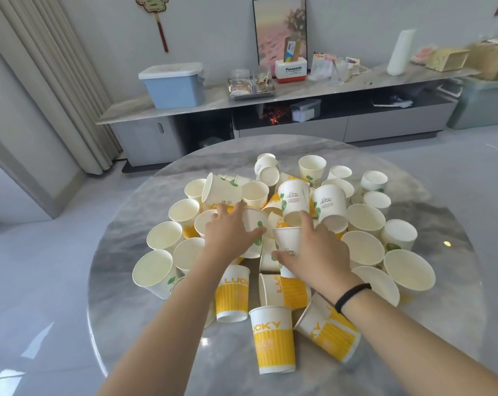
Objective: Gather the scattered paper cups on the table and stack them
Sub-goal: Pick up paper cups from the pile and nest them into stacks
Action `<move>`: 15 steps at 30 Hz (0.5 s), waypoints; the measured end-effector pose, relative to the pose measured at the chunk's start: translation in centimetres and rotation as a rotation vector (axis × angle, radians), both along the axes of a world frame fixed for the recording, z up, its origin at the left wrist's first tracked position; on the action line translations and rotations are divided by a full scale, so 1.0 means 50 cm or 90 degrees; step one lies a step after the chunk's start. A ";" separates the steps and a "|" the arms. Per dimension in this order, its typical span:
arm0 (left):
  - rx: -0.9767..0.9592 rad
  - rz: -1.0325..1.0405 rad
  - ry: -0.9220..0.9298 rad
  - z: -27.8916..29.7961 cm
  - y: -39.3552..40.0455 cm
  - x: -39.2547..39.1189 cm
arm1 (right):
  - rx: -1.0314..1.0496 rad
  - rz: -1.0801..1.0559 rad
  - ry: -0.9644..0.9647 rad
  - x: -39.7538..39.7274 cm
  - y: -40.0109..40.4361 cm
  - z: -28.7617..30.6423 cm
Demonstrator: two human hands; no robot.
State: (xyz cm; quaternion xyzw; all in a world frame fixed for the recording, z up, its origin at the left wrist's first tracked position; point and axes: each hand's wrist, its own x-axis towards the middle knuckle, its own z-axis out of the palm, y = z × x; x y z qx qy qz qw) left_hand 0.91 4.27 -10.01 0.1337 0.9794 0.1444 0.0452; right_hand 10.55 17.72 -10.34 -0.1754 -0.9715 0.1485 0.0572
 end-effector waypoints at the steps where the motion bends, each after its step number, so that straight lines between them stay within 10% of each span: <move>1: 0.009 0.006 -0.003 -0.003 0.000 -0.002 | 0.006 -0.001 0.008 -0.002 0.000 -0.004; 15: 0.219 0.022 -0.035 0.073 -0.046 0.031 | -0.094 0.088 -0.004 0.033 0.015 0.029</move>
